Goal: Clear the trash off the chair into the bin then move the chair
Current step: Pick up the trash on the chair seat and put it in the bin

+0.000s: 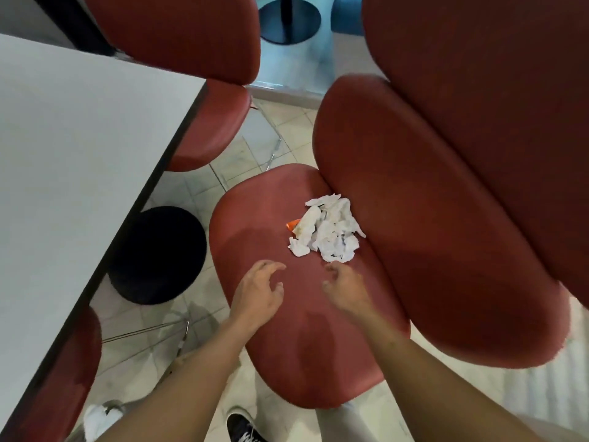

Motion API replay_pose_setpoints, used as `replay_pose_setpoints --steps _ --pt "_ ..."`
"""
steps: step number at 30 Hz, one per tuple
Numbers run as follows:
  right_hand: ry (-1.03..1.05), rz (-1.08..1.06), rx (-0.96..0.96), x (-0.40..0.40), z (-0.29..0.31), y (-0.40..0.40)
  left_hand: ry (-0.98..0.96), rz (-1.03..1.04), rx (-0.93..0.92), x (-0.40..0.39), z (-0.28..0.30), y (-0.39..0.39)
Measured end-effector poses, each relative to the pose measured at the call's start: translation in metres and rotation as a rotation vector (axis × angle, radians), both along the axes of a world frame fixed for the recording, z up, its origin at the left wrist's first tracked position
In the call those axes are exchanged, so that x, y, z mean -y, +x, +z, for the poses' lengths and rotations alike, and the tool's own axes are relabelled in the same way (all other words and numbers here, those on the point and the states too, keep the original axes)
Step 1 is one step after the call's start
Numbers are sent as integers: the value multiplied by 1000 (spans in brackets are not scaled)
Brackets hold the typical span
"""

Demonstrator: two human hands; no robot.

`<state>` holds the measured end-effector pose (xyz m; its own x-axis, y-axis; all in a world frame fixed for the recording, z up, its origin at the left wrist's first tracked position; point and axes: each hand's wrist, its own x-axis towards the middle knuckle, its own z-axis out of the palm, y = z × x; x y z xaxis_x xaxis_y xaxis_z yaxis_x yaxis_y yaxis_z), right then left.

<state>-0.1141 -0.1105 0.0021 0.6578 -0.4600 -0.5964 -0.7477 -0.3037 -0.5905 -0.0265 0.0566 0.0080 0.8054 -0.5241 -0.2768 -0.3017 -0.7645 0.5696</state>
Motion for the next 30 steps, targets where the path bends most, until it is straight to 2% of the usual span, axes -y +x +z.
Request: replay_pose_setpoints --steps 9,12,21,24,30 --pt "-130 -18 -18 80 -62 27 106 -38 -108 85 -64 51" --pt "-93 -11 -47 91 -93 33 92 -1 -128 97 -92 59" --pt "-54 -47 -67 104 -165 43 215 167 -207 111 -167 76" --pt "-95 -18 -76 106 -177 43 239 242 -187 118 -180 74" --pt "-119 -161 -118 108 -172 34 249 365 -287 112 -177 53"
